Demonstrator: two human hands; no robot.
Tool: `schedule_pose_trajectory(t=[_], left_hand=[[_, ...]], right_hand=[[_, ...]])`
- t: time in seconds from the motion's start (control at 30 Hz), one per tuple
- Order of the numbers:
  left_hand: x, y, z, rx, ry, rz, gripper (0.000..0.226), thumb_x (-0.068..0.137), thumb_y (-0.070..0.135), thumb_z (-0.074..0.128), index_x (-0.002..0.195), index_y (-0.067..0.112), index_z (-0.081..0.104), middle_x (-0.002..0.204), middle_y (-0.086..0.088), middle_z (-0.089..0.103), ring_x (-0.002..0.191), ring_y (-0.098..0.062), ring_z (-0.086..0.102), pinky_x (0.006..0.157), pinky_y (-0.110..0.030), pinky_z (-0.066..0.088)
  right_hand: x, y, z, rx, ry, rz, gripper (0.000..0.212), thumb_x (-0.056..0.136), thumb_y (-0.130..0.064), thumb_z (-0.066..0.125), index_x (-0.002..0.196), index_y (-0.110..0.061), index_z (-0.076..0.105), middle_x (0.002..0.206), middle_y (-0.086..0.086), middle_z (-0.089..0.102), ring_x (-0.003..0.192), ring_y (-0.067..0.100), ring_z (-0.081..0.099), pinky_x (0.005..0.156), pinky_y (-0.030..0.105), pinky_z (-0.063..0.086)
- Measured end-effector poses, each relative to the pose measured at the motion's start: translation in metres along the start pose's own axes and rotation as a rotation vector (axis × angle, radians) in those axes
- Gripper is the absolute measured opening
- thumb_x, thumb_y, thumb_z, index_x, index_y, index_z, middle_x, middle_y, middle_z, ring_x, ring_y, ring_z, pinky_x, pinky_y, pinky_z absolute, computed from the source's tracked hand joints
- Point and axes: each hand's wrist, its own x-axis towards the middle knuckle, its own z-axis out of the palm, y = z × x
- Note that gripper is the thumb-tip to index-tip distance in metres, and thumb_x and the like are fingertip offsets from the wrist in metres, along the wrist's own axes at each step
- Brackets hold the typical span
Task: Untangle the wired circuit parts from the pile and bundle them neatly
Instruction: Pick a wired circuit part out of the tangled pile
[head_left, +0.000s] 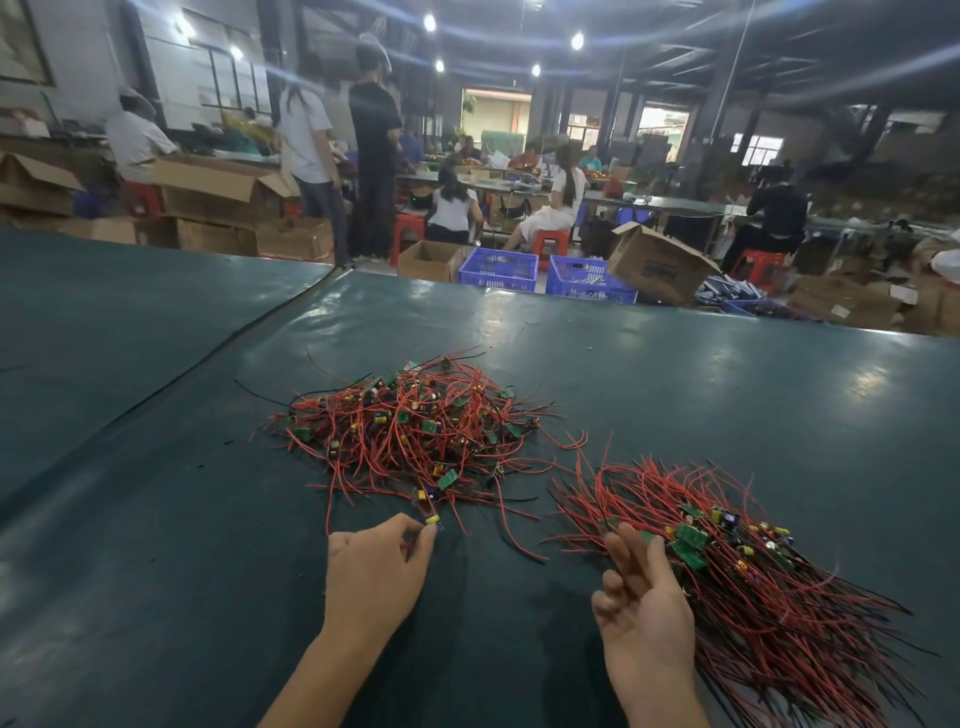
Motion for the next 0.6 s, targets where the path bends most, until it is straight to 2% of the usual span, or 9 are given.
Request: schedule_pose_trajectory(t=[0.1, 0.23, 0.33, 0.4, 0.5, 0.6], left_hand=[[-0.001, 0.004, 0.001, -0.052, 0.057, 0.085, 0.029, 0.087, 0.028, 0.071, 0.062, 0.024, 0.055, 0.04, 0.012, 0.035, 0.04, 0.001, 0.035, 0.081, -0.034, 0.038], [-0.006, 0.014, 0.001, -0.245, 0.103, 0.253, 0.017, 0.093, 0.029, 0.062, 0.077, 0.023, 0.064, 0.056, 0.016, 0.05, 0.054, -0.003, 0.044, 0.075, -0.03, 0.04], [-0.014, 0.026, 0.002, -0.348, 0.034, 0.366, 0.012, 0.094, 0.035, 0.056, 0.089, 0.028, 0.064, 0.076, 0.018, 0.06, 0.074, -0.002, 0.05, 0.073, -0.022, 0.041], [-0.019, 0.031, 0.005, -0.35, -0.052, 0.466, 0.014, 0.096, 0.039, 0.051, 0.096, 0.031, 0.062, 0.083, 0.02, 0.059, 0.079, -0.002, 0.049, 0.076, -0.022, 0.041], [-0.021, 0.034, 0.007, -0.33, -0.093, 0.566, 0.016, 0.099, 0.039, 0.049, 0.101, 0.031, 0.063, 0.086, 0.019, 0.06, 0.079, -0.002, 0.049, 0.079, -0.026, 0.04], [-0.017, 0.031, 0.006, -0.292, -0.035, 0.616, 0.014, 0.099, 0.035, 0.05, 0.104, 0.032, 0.063, 0.087, 0.017, 0.06, 0.079, 0.0, 0.05, 0.08, -0.03, 0.038]], right_hand=[[-0.001, 0.006, 0.001, -0.112, -0.034, -0.001, 0.038, 0.1, -0.041, 0.048, 0.1, -0.012, 0.072, 0.074, -0.002, 0.073, 0.052, 0.008, 0.047, 0.036, 0.018, 0.037], [-0.003, 0.015, 0.007, -0.343, -0.136, 0.046, 0.053, 0.097, -0.049, 0.048, 0.088, -0.007, 0.078, 0.069, 0.002, 0.072, 0.046, 0.006, 0.052, 0.038, 0.02, 0.037], [-0.009, 0.02, 0.013, -0.511, -0.269, 0.053, 0.055, 0.082, -0.056, 0.055, 0.076, -0.007, 0.079, 0.066, 0.008, 0.07, 0.046, 0.01, 0.052, 0.042, 0.022, 0.036], [-0.015, 0.023, 0.016, -0.579, -0.328, 0.046, 0.052, 0.074, -0.057, 0.06, 0.071, -0.009, 0.079, 0.064, 0.01, 0.069, 0.047, 0.013, 0.053, 0.044, 0.023, 0.038], [-0.017, 0.024, 0.018, -0.553, -0.316, -0.008, 0.042, 0.068, -0.049, 0.067, 0.066, -0.009, 0.078, 0.059, 0.01, 0.063, 0.051, 0.017, 0.052, 0.049, 0.026, 0.041], [-0.014, 0.024, 0.016, -0.393, -0.337, -0.012, 0.031, 0.068, -0.036, 0.071, 0.078, -0.007, 0.078, 0.051, 0.006, 0.044, 0.045, 0.014, 0.038, 0.046, 0.025, 0.029]])
